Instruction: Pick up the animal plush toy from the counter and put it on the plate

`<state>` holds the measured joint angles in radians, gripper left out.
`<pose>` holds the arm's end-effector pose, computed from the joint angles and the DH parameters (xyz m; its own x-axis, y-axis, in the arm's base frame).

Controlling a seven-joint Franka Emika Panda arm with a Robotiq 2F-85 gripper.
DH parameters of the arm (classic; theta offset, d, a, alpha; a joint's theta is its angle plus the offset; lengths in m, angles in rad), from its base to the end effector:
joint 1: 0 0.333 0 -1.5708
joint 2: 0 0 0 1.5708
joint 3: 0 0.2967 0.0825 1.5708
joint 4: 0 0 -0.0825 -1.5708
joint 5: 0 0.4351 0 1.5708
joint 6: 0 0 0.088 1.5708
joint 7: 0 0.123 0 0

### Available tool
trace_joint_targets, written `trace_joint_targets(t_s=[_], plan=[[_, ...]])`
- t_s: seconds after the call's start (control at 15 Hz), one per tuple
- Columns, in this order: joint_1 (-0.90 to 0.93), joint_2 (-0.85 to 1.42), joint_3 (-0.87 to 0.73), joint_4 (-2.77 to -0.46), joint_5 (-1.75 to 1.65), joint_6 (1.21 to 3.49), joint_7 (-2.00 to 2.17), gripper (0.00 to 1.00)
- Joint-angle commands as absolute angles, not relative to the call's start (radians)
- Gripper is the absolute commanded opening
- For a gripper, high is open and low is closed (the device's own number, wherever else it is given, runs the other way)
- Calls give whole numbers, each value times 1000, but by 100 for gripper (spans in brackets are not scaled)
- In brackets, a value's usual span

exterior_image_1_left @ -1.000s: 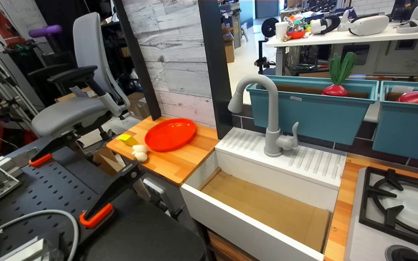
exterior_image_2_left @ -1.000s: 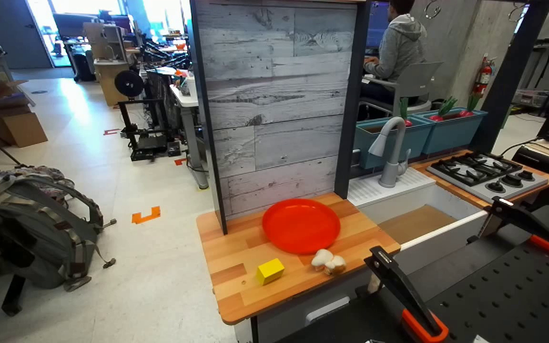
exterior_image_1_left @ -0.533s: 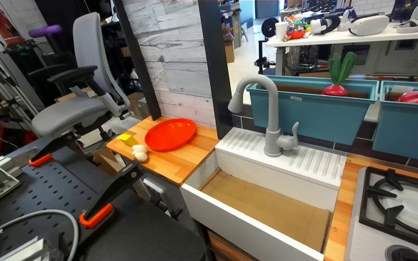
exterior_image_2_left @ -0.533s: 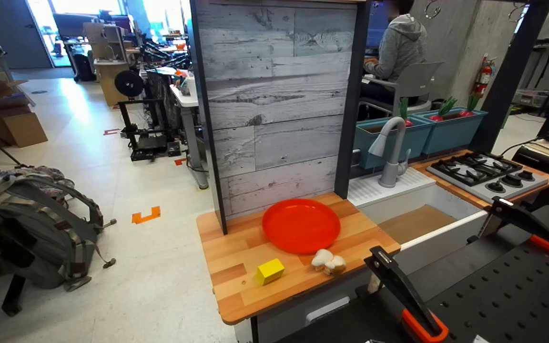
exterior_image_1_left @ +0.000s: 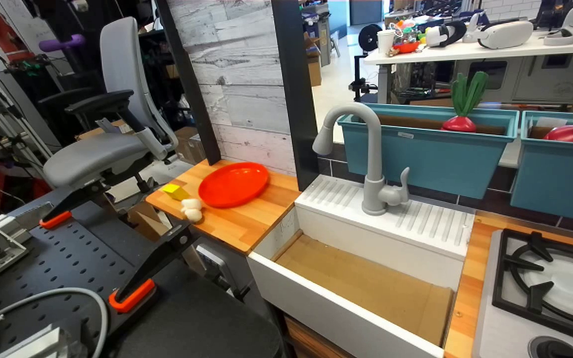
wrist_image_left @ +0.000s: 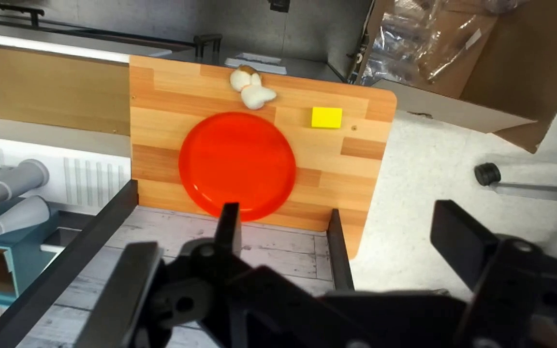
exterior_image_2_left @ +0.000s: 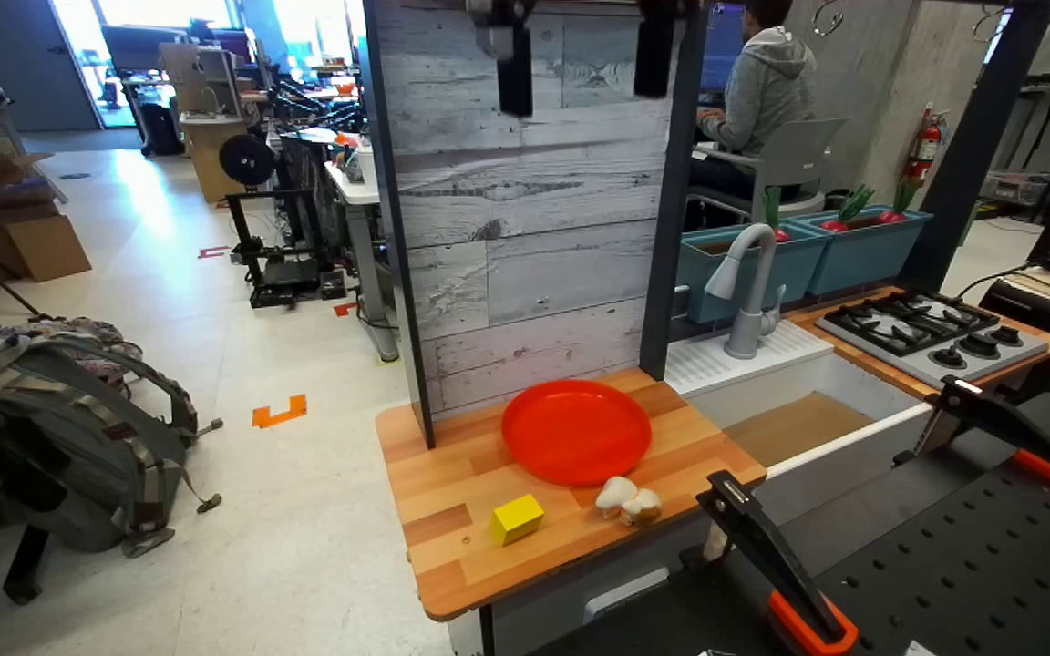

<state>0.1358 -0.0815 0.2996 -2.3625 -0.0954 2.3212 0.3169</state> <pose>0.4865 0.2216 0.2932 0.9812 0.1829 0.0609 0.1778 -0.9807 0.0809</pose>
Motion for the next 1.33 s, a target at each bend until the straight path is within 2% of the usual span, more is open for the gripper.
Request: trace_joint_targets(t_s=[0.0,0.8,1.27], plan=[[149,-1,259,-2413,-124,2460,291,100],[152,375,103,-2424,-83,2854,253,100],[137,604,110,-2363,-2,3011,221,100]])
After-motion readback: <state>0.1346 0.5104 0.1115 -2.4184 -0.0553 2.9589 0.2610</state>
